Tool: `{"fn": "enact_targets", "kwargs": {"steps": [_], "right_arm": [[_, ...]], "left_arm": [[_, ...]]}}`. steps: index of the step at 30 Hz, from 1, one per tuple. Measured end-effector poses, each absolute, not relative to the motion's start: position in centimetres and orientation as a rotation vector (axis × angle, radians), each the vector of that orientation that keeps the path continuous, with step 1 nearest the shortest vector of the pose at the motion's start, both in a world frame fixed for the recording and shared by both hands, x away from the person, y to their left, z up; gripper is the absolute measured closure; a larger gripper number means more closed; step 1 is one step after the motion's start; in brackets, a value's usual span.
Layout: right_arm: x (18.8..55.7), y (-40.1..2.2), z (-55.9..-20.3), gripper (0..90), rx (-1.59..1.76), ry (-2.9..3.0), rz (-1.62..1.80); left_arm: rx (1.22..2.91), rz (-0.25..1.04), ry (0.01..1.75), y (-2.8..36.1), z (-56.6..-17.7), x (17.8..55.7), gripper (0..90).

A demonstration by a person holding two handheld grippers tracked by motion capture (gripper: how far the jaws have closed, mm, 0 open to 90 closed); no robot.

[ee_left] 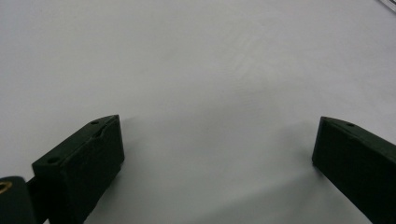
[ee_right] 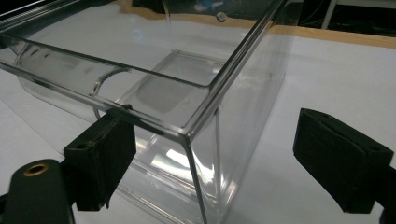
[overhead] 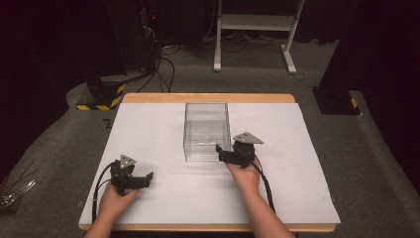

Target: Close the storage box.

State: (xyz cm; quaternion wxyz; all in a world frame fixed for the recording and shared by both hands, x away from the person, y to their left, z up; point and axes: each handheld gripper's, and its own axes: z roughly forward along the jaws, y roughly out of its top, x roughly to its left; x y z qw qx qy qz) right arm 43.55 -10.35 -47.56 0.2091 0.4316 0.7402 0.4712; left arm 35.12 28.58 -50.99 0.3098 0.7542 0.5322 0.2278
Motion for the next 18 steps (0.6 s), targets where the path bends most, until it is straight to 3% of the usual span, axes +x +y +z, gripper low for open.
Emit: {"fn": "enact_targets", "kwargs": {"steps": [18], "right_arm": [[41.5, -10.9, -46.8, 12.7, 1.147, 2.075, 1.341]], "left_arm": [[1.986, 0.601, 1.409, 28.5, -51.0, 35.1, 2.4]]}}
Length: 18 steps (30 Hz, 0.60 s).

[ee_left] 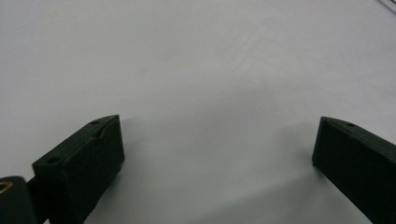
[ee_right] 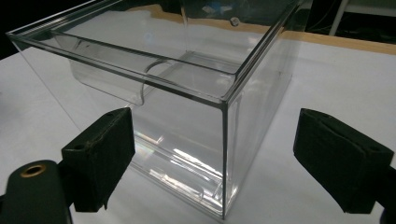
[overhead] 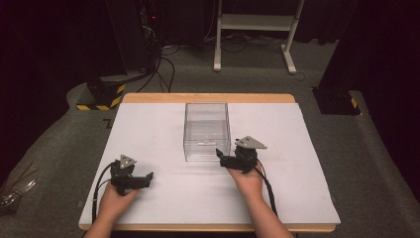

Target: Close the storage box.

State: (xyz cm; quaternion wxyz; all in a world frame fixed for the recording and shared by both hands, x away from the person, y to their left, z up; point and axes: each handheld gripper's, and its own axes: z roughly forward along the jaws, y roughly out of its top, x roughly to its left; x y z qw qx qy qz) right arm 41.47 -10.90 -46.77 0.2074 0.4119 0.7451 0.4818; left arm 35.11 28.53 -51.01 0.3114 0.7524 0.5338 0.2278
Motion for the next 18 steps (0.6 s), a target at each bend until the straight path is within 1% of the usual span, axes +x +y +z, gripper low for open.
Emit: {"fn": "enact_targets", "kwargs": {"steps": [18], "right_arm": [[38.4, -13.1, -46.1, 12.0, 1.125, 2.089, 1.358]], "left_arm": [[1.986, 0.600, 1.409, 28.5, -51.0, 35.1, 2.4]]}}
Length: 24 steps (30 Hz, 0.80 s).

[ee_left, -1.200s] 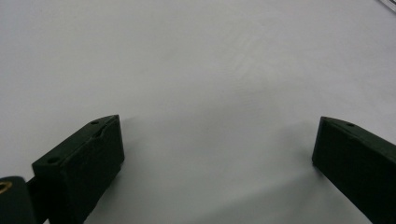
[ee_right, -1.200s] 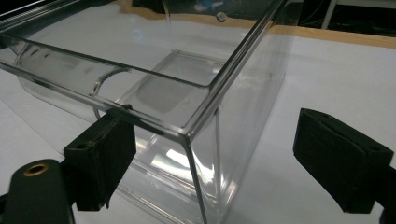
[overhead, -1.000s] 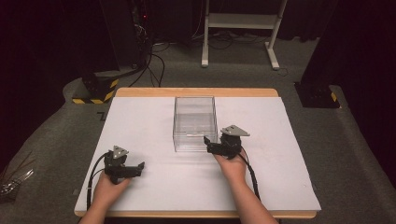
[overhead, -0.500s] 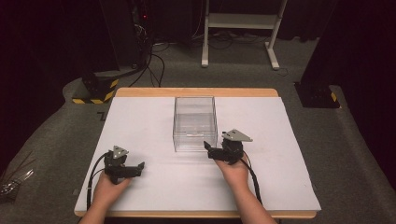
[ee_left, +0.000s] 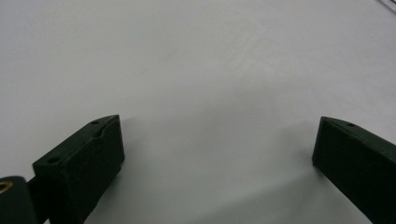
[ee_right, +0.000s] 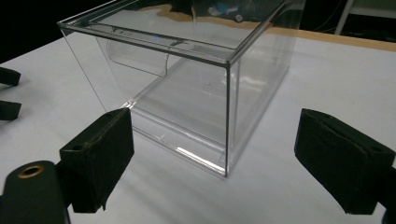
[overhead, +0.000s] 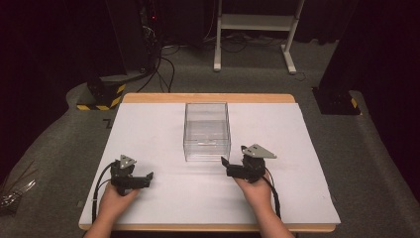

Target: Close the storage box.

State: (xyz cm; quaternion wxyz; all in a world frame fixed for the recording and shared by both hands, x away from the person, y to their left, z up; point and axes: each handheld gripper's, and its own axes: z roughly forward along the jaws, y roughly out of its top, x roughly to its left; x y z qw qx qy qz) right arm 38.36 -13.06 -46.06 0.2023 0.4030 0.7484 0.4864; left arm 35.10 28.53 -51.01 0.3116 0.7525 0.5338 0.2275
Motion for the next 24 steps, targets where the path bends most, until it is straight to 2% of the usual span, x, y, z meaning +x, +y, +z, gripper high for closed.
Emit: {"fn": "enact_targets", "kwargs": {"steps": [9, 16, 24], "right_arm": [[37.0, -16.9, -46.1, 11.5, 1.162, 2.073, 1.282], [37.4, -20.9, -48.0, 10.1, 1.278, 2.117, 1.138], [37.6, -21.4, -50.4, 9.0, 1.323, 2.244, 0.928]], "left_arm": [[1.984, 0.600, 1.410, 28.5, -51.0, 35.1, 2.4], [1.983, 0.600, 1.411, 28.5, -51.0, 35.1, 2.4], [1.983, 0.601, 1.411, 28.5, -51.0, 35.1, 2.5]]}}
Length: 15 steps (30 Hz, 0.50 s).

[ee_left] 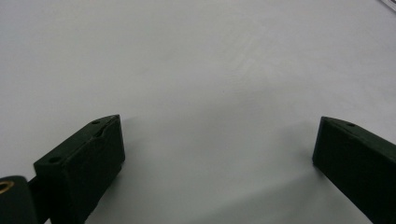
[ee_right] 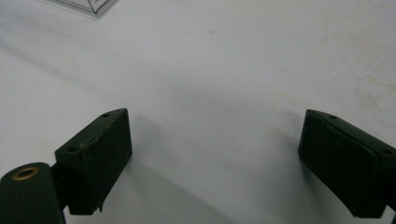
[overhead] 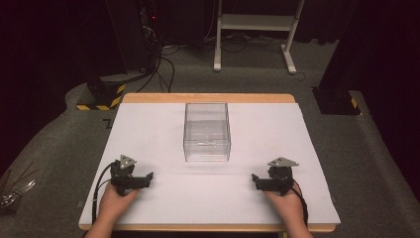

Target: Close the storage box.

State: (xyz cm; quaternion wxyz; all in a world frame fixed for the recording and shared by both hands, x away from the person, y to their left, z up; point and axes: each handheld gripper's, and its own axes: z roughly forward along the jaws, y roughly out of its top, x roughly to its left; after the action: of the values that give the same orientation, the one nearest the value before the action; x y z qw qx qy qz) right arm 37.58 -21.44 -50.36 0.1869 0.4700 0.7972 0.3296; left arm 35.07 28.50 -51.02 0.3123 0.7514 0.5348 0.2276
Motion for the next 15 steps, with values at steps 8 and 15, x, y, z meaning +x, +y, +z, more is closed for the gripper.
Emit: {"fn": "enact_targets", "kwargs": {"steps": [8, 15], "right_arm": [[37.44, -21.09, -50.43, 9.3, 1.294, 2.238, 0.890], [37.43, -21.09, -50.43, 9.2, 1.295, 2.239, 0.891]], "left_arm": [[1.982, 0.600, 1.410, 28.52, -51.03, 35.09, 2.4], [1.983, 0.600, 1.410, 28.52, -51.02, 35.08, 2.5]]}}
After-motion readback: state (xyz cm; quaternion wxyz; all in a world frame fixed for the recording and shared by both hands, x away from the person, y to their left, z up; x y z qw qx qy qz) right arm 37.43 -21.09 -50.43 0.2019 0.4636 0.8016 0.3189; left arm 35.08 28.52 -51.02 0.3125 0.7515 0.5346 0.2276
